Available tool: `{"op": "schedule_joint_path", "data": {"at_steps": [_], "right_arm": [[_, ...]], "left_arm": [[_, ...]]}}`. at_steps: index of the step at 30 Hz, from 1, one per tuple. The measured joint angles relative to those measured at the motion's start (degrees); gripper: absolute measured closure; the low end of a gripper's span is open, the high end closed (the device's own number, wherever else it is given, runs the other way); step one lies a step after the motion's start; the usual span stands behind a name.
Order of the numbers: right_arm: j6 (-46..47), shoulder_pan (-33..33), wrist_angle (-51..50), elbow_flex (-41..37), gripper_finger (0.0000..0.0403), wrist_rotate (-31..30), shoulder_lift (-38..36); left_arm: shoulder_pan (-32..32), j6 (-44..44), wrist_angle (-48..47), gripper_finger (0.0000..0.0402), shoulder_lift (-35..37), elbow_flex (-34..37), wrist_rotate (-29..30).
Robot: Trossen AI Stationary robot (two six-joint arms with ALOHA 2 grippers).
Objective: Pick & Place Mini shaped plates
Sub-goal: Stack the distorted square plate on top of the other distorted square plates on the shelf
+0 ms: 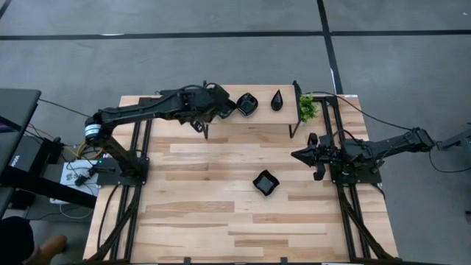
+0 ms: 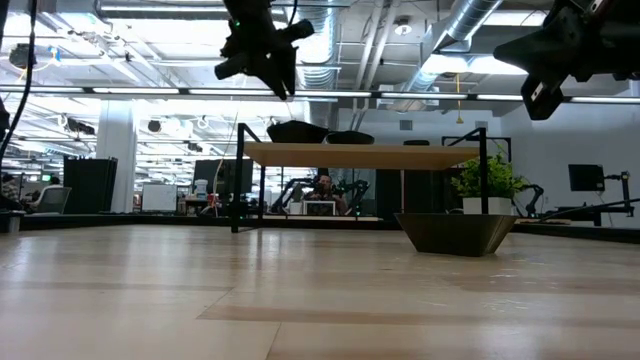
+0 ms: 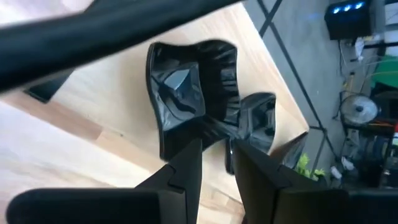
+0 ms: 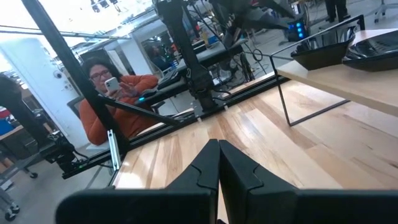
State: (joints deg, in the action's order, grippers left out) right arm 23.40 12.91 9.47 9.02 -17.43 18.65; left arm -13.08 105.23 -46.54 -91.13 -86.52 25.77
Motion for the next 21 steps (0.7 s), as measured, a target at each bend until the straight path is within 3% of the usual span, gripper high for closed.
{"op": "schedule_joint_path", "data": {"at_steps": [3, 9, 15, 21], "right_arm": [[0.0, 0.0, 0.0, 0.0, 0.0403, 0.0, 0.0], [0.0, 0.2, -0.3, 0.0, 0.0403, 1.5, 0.0], [1.8, 0.2, -2.2, 0.1, 0.0403, 13.3, 0.1], [7.1, 0.2, -18.3, 6.3, 0.0403, 13.4, 6.1]], "left_arm": [[1.2, -1.2, 0.3, 0.0311, 0.2, 0.0, -1.5], [9.5, -17.9, 0.5, 0.0311, 3.4, 0.0, 0.4], [20.9, -33.2, 0.3, 0.0311, 6.0, 0.0, 13.8], [27.4, -34.6, -5.8, 0.0311, 8.8, 0.0, 24.6]]}}
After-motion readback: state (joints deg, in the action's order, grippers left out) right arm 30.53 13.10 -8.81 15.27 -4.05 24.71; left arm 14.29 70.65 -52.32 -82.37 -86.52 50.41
